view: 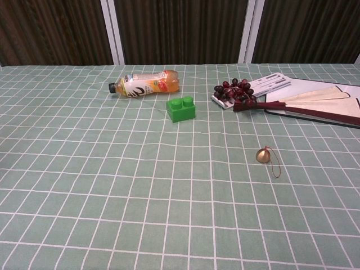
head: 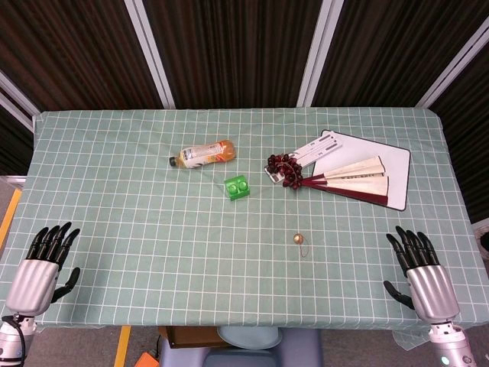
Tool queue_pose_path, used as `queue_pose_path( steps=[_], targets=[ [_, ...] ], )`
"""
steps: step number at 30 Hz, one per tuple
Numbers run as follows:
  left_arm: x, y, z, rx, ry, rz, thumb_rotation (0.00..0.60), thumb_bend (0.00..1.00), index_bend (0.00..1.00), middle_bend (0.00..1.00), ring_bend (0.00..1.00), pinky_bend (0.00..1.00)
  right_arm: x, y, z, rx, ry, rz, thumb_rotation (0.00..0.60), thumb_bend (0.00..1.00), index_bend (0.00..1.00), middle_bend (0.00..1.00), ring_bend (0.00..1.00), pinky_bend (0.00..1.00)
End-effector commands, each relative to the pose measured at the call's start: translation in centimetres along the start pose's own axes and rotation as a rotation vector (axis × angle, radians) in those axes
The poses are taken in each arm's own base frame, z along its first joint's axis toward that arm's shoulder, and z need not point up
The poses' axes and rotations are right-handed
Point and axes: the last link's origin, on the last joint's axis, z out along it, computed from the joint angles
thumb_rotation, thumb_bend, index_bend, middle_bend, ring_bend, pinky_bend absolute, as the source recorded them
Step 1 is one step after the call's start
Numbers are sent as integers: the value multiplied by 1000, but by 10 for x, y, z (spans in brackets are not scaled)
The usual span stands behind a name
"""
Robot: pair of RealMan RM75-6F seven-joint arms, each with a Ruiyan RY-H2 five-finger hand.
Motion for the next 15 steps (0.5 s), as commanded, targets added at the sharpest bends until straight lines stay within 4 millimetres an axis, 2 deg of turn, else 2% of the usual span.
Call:
queue_pose_path(
  steps=[1,5,7,12,15],
  targets=[
    [-1,0,0,1,-5,0,600,425,38,0,0,73,0,0,1,1,2,2,600,301,0,0,0,0],
    [-1,1,0,-1,-10,-3,600,425,38,0,0,72,-5,-4,12,24,15,2,600,300,0,0,0,0],
    [-1,1,0,-4,-13,-9,600,425,37,0,0,73,-10,-8,28,61,-9,-10,600,300,18,0,0,0],
    [0,-2,2,-3,-15,-18,600,425,38,0,0,72,-13,-36,96,195,-89,-30,600,318,297,0,0,0],
    [1,-2,2,-5,-12,-22,600,423,38,0,0,73,-19,-55,128,259,-138,-36,600,356,396,0,0,0]
  ],
)
